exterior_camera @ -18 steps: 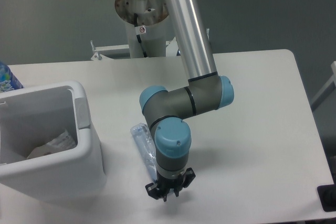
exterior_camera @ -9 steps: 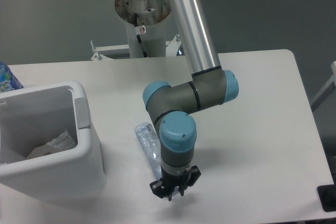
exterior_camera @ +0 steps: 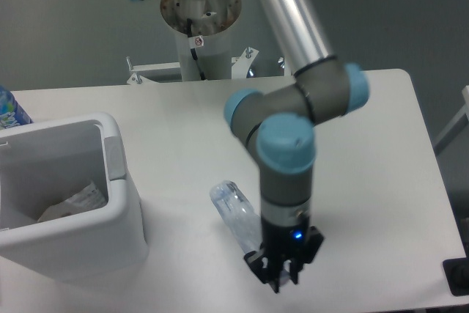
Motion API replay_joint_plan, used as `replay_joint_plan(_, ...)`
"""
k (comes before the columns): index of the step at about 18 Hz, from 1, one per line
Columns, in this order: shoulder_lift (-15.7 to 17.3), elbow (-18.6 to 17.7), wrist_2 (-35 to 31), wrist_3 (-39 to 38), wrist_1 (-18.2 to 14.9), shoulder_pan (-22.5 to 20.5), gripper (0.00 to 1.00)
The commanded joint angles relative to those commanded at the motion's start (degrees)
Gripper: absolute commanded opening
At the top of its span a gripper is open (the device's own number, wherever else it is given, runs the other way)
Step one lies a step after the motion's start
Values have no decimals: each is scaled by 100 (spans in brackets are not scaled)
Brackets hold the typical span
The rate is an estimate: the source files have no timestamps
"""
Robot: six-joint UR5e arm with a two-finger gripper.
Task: Place the trash in the trash can
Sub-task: 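Lift the bottle and carry it over the trash bin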
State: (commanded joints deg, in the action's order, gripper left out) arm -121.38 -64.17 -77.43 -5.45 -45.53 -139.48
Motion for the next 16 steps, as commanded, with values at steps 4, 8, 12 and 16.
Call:
replay_joint_plan(4,343,142,9,35,0,9,27)
replay_joint_plan(8,703,177,9,26,245,175,27)
replay_joint_plan(12,967,195,9,9,650,509,27)
replay_joint_plan(16,1143,239,9,-9,659,861,27)
